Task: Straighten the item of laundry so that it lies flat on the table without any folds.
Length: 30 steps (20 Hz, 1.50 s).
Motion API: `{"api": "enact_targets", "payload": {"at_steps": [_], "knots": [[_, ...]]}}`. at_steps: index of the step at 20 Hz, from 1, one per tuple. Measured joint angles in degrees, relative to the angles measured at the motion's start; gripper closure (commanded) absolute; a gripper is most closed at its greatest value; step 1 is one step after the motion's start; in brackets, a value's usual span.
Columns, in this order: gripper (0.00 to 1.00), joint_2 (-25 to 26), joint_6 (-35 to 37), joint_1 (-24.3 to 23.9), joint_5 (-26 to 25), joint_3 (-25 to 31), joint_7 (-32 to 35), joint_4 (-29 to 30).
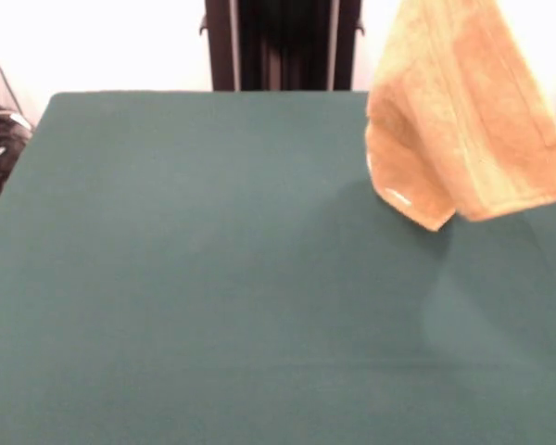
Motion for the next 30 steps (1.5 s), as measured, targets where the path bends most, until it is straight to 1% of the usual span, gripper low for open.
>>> {"api": "enact_targets", "payload": {"at_steps": [4,8,13,14,20,23,25,30], "knots": [[1.00,-1.1,2.8,2.3,0.0,-1.5,2.9,0.0],[1.00,-0.2,1.9,2.0,0.9,-1.3,5.4,0.0],[1.00,2.1,-4.6,-0.3,2.4,0.4,7.0,0.2],[1.00,2.9,-7.7,-1.4,2.9,1.3,7.0,0.6],[1.00,4.8,-14.4,-4.0,3.1,3.4,7.0,1.5],[1.00,5.8,-16.3,-4.2,3.1,3.7,7.0,1.7],[1.00,6.1,-16.3,-3.9,3.1,3.7,7.0,1.8],[1.00,7.3,-16.3,-1.9,3.0,3.7,7.0,1.7]]}}
